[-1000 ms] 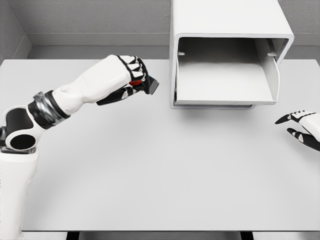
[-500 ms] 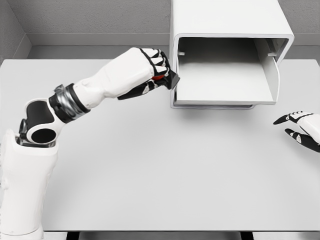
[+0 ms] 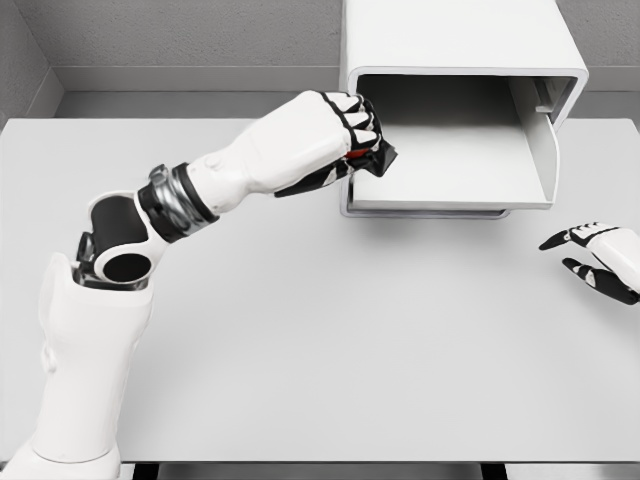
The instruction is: Slide open multi-storey tabletop storage cabinets and put open load switch and slide close multi-storey tabletop storage cabinets
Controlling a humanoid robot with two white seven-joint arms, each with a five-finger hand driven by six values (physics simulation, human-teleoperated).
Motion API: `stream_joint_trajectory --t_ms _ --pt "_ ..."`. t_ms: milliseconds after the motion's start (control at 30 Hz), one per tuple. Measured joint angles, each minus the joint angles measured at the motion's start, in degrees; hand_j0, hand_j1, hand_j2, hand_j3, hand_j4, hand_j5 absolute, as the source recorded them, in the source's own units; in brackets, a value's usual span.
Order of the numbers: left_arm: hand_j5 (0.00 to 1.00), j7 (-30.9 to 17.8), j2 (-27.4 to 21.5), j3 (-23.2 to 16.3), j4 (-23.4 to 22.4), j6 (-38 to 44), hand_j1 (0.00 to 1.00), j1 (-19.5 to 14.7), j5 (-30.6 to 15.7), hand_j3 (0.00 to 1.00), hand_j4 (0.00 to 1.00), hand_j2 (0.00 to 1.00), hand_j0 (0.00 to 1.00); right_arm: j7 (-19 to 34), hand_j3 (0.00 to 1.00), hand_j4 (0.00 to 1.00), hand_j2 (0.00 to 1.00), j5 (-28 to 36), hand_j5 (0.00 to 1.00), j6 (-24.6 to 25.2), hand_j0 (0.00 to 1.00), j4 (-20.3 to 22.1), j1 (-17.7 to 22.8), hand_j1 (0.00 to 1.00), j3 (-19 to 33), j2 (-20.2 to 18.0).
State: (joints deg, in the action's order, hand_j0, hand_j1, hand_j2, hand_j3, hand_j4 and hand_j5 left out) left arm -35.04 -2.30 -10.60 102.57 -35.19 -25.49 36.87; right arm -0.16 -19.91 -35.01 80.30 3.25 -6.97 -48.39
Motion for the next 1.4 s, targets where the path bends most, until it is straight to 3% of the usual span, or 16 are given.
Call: stream_joint_trajectory --t_ms 467,1000,1400 --pt "0.34 -0.02 2.26 -1.87 -3.30 -0.01 0.34 -1.93 4.95 0.34 0.34 0.34 0.34 0.10 0.56 0.56 0.56 0.02 0.56 0.00 0.56 0.08 -0.09 0.56 -0.08 0.14" --pt "0.35 0.00 2.29 -5.49 -9.73 0.01 0.35 -6.42 7.52 0.35 0.35 0.35 0.35 0.14 0.56 0.56 0.56 0.03 0.56 0.00 0.56 0.88 -0.18 0.56 -0.16 0.87" --pt "0.36 -0.02 2.29 -7.84 -12.09 0.02 0.36 -9.14 7.74 0.36 0.36 0.36 0.36 0.18 0.56 0.56 0.56 0.00 0.56 0.00 0.56 0.87 -0.26 0.56 -0.09 1.01"
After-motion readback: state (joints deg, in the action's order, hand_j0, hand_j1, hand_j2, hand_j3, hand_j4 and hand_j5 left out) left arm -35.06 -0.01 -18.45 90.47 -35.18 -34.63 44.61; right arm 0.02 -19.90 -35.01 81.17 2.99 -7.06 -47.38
